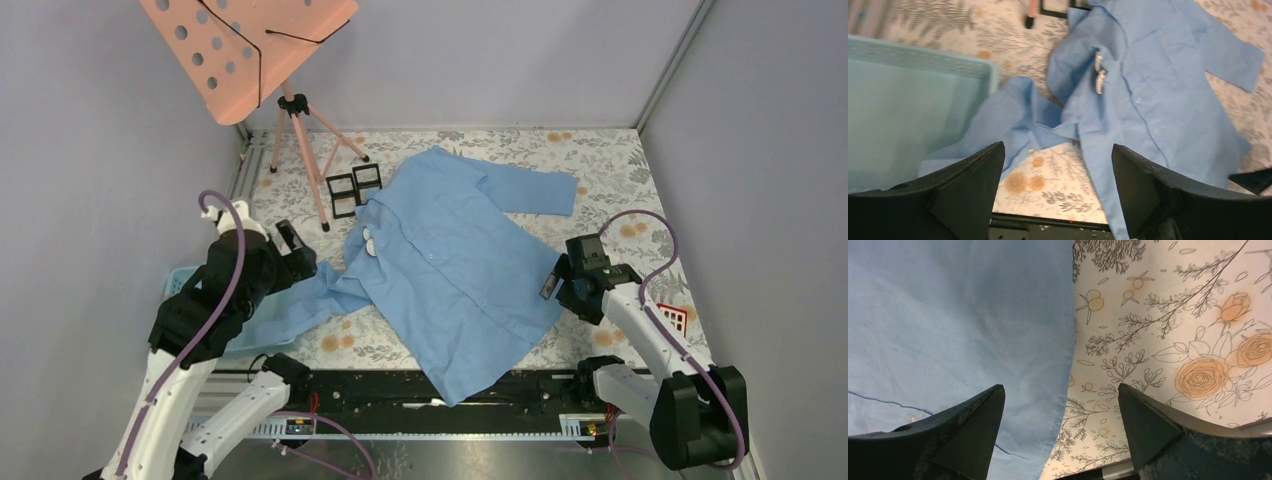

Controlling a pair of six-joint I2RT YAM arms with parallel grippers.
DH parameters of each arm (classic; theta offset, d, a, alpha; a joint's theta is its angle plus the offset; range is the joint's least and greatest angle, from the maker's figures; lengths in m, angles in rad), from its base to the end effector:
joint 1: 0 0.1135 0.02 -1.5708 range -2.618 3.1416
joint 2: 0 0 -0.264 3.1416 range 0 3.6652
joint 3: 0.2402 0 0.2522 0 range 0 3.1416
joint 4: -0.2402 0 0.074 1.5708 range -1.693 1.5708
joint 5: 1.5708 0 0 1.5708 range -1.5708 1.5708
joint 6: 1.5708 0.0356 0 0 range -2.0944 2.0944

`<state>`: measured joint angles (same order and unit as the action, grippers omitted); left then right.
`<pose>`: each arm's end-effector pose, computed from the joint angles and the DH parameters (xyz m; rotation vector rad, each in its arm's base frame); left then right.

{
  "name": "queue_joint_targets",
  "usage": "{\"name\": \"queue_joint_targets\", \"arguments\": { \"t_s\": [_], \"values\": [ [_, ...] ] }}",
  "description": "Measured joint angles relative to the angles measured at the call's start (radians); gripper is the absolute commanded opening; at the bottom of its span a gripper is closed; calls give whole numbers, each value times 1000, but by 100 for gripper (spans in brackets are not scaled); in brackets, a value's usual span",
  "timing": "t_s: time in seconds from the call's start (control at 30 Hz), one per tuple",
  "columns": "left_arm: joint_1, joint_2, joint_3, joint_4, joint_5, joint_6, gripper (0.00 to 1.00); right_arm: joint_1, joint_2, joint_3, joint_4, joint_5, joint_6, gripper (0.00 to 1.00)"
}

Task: Pin the brooch onto the clothing
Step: Flatten out the clothes at the center of the board.

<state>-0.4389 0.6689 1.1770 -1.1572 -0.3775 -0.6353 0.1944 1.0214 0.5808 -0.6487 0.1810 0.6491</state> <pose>0.0807 -0.0234 0.3841 -0.4165 2.1337 -0.1946 0.1776 0.0284 0.1918 0.6499 2.5490 0.0466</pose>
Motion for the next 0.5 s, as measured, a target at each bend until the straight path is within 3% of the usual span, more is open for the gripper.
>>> {"name": "queue_joint_targets", "arguments": {
  "t_s": [0.17, 0.5],
  "values": [
    [0, 66, -52, 129, 129, 2, 86, -14, 69, 2, -13, -26, 3, 69],
    [0, 138, -92, 245, 225, 11, 90, -14, 214, 16, 15, -65, -5, 54]
  ]
}}
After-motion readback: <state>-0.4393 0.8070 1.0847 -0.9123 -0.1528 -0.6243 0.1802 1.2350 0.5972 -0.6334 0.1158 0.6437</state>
